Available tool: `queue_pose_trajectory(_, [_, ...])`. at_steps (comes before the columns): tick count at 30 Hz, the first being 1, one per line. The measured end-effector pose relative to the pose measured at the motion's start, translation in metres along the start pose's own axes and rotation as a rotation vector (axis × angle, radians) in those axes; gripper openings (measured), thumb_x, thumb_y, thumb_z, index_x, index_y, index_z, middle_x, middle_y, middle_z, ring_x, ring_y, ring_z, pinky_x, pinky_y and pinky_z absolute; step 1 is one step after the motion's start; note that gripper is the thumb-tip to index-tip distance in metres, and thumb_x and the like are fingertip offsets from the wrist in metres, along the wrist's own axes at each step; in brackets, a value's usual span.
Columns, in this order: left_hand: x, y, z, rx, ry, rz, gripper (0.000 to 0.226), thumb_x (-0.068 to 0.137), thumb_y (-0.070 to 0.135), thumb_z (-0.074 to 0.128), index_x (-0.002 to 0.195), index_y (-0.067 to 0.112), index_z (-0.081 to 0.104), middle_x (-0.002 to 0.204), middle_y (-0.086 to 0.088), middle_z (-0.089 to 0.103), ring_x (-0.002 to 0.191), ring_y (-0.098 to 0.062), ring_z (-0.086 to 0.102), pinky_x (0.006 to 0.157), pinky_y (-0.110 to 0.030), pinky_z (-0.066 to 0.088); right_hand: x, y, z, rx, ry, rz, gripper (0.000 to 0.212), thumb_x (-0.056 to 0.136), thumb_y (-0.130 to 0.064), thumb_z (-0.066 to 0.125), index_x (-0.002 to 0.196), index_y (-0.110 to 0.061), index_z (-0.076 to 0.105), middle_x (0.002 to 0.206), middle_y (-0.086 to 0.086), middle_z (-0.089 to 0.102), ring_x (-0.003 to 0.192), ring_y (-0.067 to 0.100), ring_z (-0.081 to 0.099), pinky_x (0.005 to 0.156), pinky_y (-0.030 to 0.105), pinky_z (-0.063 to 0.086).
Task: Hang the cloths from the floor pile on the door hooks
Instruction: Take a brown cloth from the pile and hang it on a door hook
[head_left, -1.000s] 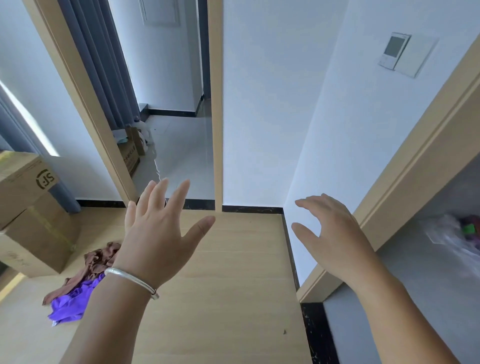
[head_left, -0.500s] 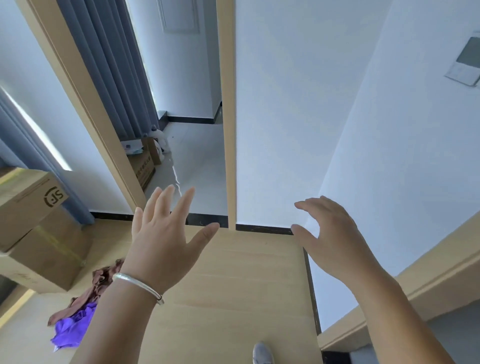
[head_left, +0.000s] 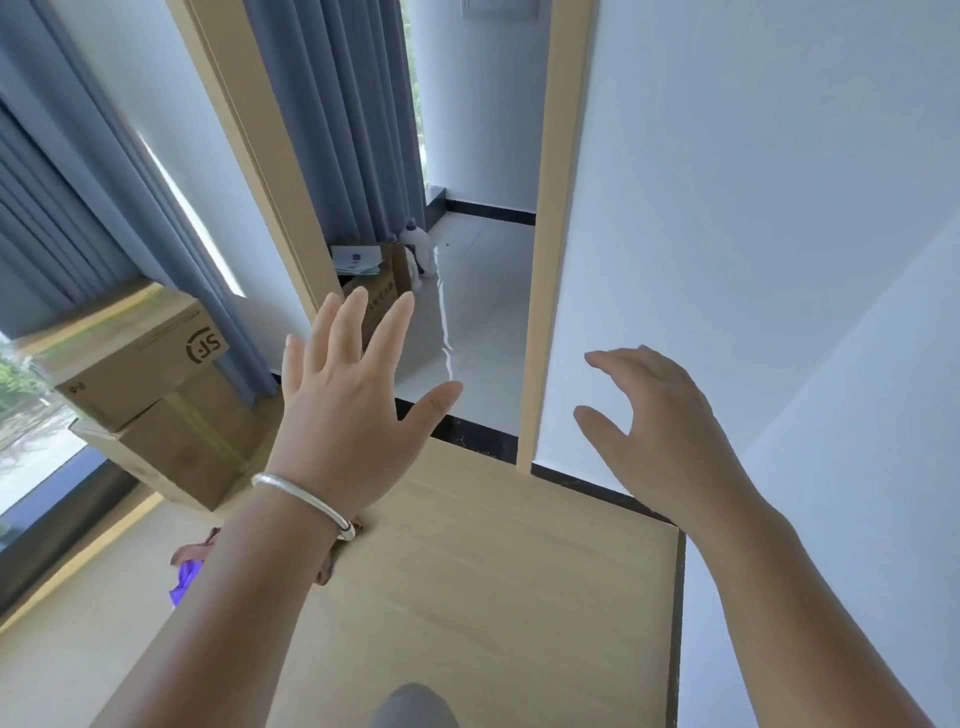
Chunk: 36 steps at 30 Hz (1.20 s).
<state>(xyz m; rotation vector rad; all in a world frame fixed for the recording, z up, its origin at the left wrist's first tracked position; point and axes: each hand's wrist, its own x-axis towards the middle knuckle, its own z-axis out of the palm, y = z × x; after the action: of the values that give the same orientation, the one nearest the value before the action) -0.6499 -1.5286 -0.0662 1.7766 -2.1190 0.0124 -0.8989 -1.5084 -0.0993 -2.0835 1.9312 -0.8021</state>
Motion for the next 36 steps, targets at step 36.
queue_pose_trajectory(36, [0.227, -0.335, 0.083, -0.014, 0.057, -0.882, 0.083, 0.078, 0.075, 0.026, 0.15, 0.04, 0.005, 0.16, 0.0, 0.005, 0.147, -0.018, -0.007, 0.119, -0.047, 0.002, 0.448, -0.22, 0.312, 0.04, -0.538, -0.656, 0.049, 0.09, -0.032, 0.056, 0.138, -0.028, 0.046, 0.141, -0.009, 0.043, 0.138, 0.01, 0.024, 0.114, 0.039, 0.025])
